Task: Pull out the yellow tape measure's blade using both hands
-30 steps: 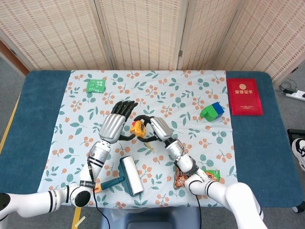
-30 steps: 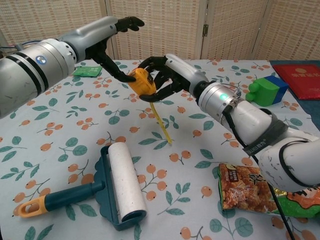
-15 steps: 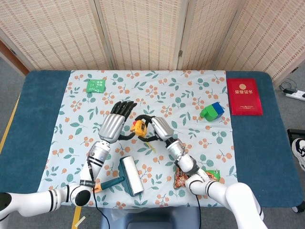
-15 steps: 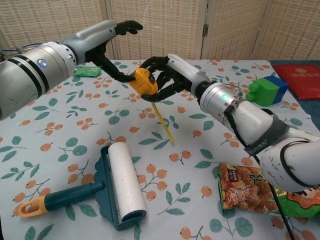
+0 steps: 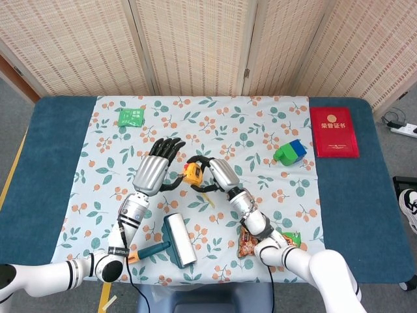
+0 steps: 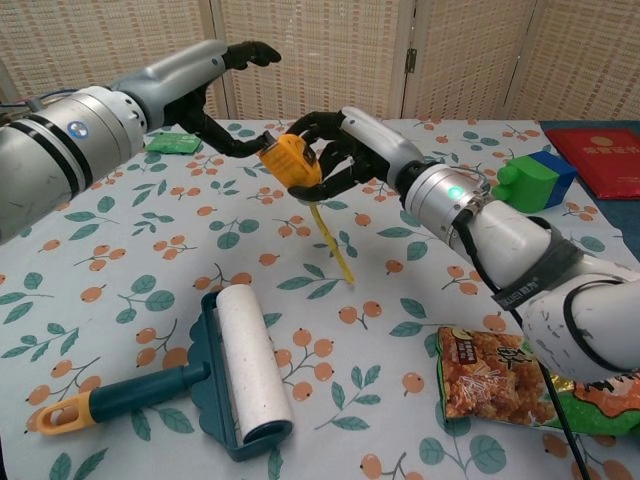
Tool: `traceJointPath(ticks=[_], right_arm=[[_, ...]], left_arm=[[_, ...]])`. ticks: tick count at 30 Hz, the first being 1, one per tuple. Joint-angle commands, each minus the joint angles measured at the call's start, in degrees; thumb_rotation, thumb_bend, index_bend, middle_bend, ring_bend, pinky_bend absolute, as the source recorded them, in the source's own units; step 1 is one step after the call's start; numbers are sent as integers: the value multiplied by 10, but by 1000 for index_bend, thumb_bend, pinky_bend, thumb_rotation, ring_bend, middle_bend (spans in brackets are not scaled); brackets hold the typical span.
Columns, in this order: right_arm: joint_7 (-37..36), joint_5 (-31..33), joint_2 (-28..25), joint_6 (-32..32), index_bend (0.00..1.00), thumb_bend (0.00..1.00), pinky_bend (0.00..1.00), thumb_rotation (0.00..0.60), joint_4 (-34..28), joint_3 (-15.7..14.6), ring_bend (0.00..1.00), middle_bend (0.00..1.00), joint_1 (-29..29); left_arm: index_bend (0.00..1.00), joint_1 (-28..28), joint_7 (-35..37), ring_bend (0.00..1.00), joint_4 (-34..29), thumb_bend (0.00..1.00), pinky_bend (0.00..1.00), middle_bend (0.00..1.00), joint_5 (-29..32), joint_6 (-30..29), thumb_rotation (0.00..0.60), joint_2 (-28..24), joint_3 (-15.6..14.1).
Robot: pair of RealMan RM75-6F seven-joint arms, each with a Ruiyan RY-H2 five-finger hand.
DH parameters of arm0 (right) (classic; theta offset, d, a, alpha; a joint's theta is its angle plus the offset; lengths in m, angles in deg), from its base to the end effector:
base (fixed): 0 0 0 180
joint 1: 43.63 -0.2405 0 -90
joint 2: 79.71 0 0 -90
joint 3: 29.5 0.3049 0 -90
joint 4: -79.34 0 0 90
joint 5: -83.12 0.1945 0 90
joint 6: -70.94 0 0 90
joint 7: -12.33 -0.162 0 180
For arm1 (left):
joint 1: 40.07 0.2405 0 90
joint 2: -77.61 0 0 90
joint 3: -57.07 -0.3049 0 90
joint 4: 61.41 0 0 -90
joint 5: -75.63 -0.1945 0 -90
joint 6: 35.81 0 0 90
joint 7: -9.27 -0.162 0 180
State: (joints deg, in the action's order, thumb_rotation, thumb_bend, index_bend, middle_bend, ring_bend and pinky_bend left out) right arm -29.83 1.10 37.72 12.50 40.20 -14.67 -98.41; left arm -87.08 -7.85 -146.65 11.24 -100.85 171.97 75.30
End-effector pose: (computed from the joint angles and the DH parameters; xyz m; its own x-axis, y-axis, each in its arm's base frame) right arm -0.0993 -0.4414 -0.1128 -0.2168 -0.3706 0.9031 -0.8533 -0.3774 -0.3597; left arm -0.1039 0.4137 0.0091 0.2057 0.0704 0.9761 0.9046 -0.3942 -0.1622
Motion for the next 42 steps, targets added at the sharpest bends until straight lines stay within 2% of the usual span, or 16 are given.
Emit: traceJointPath(ticks=[1, 7, 12, 19, 30, 42], right_arm=[[0, 1, 0, 1, 574, 409, 354, 600, 0, 1, 518, 530, 0], [0, 2, 1, 2, 574, 409, 354, 600, 0, 1, 518, 530, -1], [-1, 3, 2, 3, 574, 409, 354, 600, 1, 2, 518, 530, -2], [0, 2, -3, -1, 574, 409, 354, 600, -6, 1, 519, 530, 1], [4, 13, -11, 4, 574, 409, 354, 600, -16, 11, 519, 530, 2], [8, 27, -12, 19, 574, 409, 354, 600, -17, 22, 518, 530, -3]], left_arm=[[208, 0, 4, 89, 2, 681, 26, 112, -3, -1, 600, 2, -1], [386, -1, 17, 117, 14, 716, 45, 147, -12, -3, 600, 9, -2], [471, -1, 27, 147, 27, 769, 54, 190, -18, -7, 600, 18, -1], [522, -1, 36, 173, 41, 805, 63, 231, -24, -13, 600, 27, 0], [540, 4, 40, 187, 43, 818, 69, 249, -36, -24, 600, 28, 0], [616, 3, 62, 245, 83, 857, 103, 309, -46, -41, 600, 59, 8]])
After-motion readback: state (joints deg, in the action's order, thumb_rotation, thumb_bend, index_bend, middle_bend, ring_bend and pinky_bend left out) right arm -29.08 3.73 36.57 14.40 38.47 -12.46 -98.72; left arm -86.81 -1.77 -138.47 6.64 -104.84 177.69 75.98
